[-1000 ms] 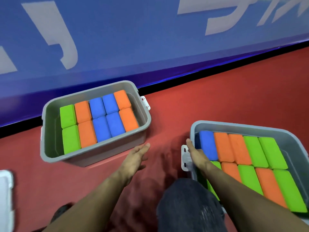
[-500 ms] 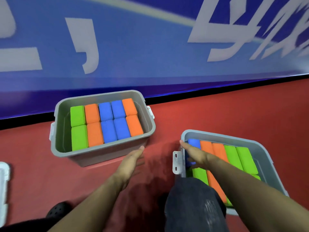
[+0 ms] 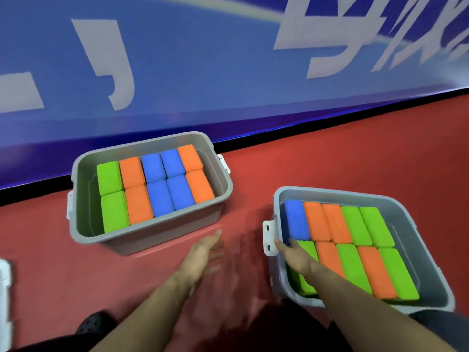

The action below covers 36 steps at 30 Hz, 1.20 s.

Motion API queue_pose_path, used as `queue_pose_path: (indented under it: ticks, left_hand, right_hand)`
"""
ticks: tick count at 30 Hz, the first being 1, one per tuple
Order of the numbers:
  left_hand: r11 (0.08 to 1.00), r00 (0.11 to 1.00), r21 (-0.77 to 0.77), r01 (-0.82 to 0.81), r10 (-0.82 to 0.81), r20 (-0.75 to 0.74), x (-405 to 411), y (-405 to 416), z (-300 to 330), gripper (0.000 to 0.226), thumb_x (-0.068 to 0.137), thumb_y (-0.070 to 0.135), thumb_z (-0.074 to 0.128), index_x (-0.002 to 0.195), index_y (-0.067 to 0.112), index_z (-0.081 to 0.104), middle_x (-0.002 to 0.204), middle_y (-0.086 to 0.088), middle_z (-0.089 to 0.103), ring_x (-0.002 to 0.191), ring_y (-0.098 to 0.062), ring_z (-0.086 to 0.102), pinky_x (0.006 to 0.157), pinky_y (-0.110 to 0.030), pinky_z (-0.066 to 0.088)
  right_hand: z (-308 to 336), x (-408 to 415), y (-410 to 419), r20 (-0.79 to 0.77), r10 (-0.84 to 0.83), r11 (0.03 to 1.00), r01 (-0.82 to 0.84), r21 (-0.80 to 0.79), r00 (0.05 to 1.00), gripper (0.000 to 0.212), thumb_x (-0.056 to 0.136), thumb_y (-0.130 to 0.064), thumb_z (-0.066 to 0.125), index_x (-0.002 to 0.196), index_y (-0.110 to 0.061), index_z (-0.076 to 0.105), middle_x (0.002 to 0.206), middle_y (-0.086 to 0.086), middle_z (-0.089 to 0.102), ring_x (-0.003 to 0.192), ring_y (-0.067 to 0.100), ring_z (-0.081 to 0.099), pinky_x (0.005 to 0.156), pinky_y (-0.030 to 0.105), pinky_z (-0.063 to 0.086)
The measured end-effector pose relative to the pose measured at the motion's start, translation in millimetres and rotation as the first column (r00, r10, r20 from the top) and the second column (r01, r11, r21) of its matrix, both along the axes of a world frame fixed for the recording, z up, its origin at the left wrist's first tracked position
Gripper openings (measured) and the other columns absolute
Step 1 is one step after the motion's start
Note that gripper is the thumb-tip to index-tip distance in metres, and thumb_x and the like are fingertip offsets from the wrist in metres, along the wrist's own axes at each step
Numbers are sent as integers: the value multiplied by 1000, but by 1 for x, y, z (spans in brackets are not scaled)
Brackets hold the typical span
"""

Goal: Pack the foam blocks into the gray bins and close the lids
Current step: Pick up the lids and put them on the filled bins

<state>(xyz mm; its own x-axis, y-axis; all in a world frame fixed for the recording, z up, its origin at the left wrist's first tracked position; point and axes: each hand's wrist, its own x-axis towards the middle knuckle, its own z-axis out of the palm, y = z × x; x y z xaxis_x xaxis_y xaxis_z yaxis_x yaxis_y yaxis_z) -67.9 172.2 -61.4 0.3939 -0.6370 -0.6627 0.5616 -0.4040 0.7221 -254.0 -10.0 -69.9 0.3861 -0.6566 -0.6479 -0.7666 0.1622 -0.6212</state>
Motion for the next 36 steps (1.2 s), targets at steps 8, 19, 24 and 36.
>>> queue_pose_path:
  ticks: [8, 19, 24, 36]
  left_hand:
    - [994, 1000, 102, -25, 25, 8, -16, 1, -15, 43, 93, 56, 59, 123, 26, 64, 120, 6, 70, 109, -15, 66, 87, -35, 53]
    - [987, 993, 157, -41, 23, 116, -35, 15, -38, 25, 97, 46, 61, 107, 23, 63, 105, 2, 70, 92, -12, 65, 77, -28, 50]
    - [882, 901, 443, -159, -53, 430, -1, 56, -73, 42, 84, 51, 73, 111, 23, 56, 100, 2, 71, 98, -24, 70, 88, -33, 53]
    - [898, 968, 411, -157, 58, 243, 16, 66, -89, 27, 82, 22, 84, 83, 4, 64, 48, -2, 58, 34, -17, 47, 42, -22, 42]
  right_hand:
    - [-10, -5, 0, 185, -224, 946, 168, 277, 957, 48, 101, -64, 40, 126, -32, 64, 124, -9, 68, 114, 9, 61, 96, 28, 47]
    - [-16, 37, 88, 161, 146, 777, -214, 592, 976, 74, 88, -85, 16, 125, -40, 61, 128, -19, 63, 128, 16, 54, 109, 43, 29]
    - [-6, 70, 101, 236, 183, 798, -285, 532, 954, 79, 92, -78, 21, 146, -28, 49, 148, -9, 54, 127, 16, 58, 112, 40, 36]
    - [16, 64, 76, 240, 188, 886, -270, 378, 952, 105, 73, -94, 33, 153, -26, 43, 158, -8, 43, 137, 21, 49, 122, 48, 27]
